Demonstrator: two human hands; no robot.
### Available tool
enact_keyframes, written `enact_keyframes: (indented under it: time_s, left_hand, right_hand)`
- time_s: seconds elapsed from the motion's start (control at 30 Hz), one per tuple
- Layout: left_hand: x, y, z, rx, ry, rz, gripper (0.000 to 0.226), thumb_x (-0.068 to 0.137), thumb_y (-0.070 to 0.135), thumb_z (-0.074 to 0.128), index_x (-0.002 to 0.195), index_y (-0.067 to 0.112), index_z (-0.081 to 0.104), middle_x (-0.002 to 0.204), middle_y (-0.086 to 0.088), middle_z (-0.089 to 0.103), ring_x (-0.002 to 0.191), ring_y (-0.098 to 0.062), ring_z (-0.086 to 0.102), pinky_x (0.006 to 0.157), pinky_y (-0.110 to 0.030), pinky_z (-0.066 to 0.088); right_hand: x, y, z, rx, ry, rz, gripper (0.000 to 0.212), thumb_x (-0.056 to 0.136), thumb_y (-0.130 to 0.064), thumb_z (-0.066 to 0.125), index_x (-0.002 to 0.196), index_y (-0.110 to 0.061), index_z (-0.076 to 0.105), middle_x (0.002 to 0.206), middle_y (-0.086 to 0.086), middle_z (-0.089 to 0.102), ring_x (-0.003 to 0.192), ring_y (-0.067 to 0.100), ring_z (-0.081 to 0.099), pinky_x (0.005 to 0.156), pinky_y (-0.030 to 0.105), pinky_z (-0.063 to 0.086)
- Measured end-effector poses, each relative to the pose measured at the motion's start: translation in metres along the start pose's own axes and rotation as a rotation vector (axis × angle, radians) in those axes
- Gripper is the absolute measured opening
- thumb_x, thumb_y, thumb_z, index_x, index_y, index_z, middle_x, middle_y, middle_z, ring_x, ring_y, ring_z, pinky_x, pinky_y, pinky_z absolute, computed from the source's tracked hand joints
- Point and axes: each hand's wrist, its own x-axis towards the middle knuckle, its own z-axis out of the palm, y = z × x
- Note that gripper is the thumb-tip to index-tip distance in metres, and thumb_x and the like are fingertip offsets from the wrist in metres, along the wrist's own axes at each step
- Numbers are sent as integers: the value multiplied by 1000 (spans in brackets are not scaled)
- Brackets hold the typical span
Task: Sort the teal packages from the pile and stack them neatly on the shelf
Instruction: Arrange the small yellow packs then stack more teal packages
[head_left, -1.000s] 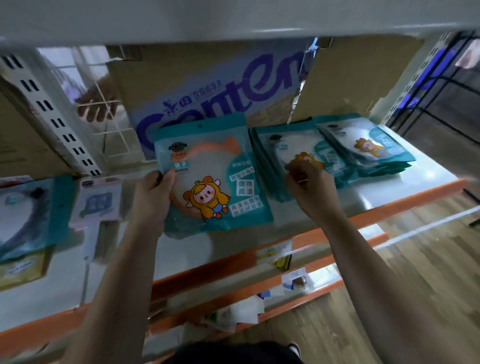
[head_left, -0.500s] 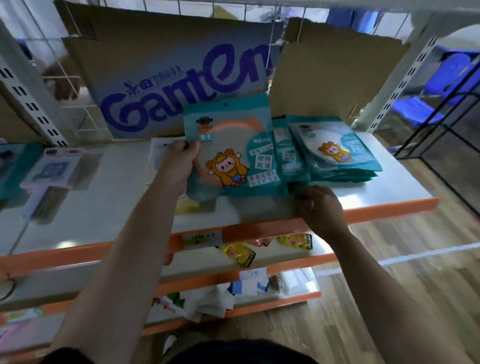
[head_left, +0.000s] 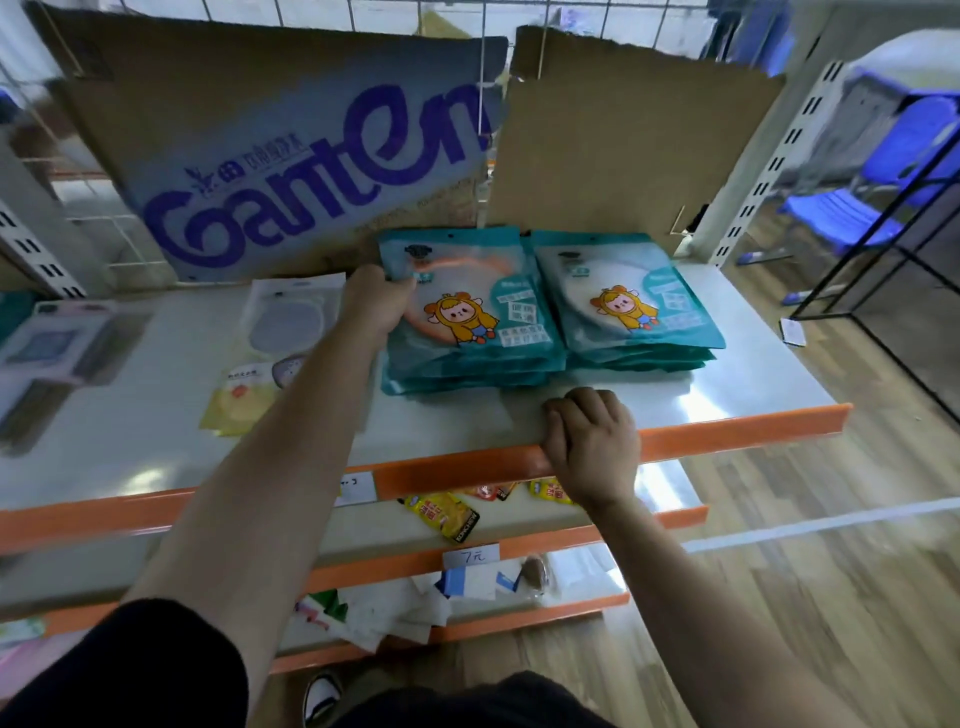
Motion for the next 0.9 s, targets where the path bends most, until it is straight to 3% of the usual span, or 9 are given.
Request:
enact_keyframes:
  time_s: [0.07, 0.2, 0.33, 0.47, 0.6, 0.67, 0.9]
  left_hand:
    - [2, -2, 5, 128, 50, 54, 30, 93, 37, 55, 104, 11, 65, 95, -6, 66, 82, -18, 59, 60, -30, 43]
    - [5, -6, 11, 266, 91, 137, 28, 93, 41, 55, 93, 14, 64, 78, 1, 61, 65, -9, 53, 54, -24, 38]
    - [5, -9, 14, 344, 107, 151, 29, 93, 42, 57, 90, 14, 62, 74, 5, 58, 63, -5, 51, 50, -21, 32]
    - [3, -12, 16, 329, 146, 180, 25, 88, 43, 65, 87, 20, 54, 75, 10, 52, 66, -5, 48, 52, -19, 30]
    - [-4, -12, 11, 317, 148, 136, 42, 91, 47, 59, 114, 13, 54, 103, -2, 60, 93, -19, 58, 66, -28, 39]
    - [-12, -15, 5, 355, 177, 172, 40, 96, 44, 52, 118, 11, 55, 113, -6, 63, 101, -22, 59, 70, -29, 39]
    - [-65, -48, -42, 447, 228, 460, 21, 100, 25, 48, 107, 8, 59, 103, -13, 62, 85, -17, 54, 70, -25, 37]
  right_hand:
    - [-2, 3, 4, -11, 10, -6, 32, 92, -26, 46, 86, -9, 74, 84, 10, 65, 76, 33, 58, 64, 37, 47]
    - [-3, 6, 9, -15, 40, -30, 32, 92, -28, 46, 87, -10, 73, 87, 8, 66, 78, 31, 58, 65, 36, 46]
    - [-4, 5, 10, -31, 52, -42, 32, 91, -28, 46, 86, -11, 72, 86, 8, 65, 78, 31, 58, 64, 36, 47]
    - [-3, 4, 7, -29, 38, -33, 32, 91, -28, 46, 86, -11, 73, 87, 8, 66, 78, 31, 59, 64, 36, 47]
    - [0, -1, 2, -16, -34, 10, 33, 91, -28, 45, 85, -10, 73, 86, 8, 66, 78, 32, 59, 64, 37, 48]
    - [4, -4, -2, 37, -77, 21, 34, 92, -29, 45, 85, -9, 72, 85, 8, 67, 78, 31, 59, 66, 38, 50]
    - [42, -53, -12, 264, -76, 21, 29, 92, -28, 48, 90, -7, 69, 91, 9, 67, 84, 24, 61, 69, 32, 50]
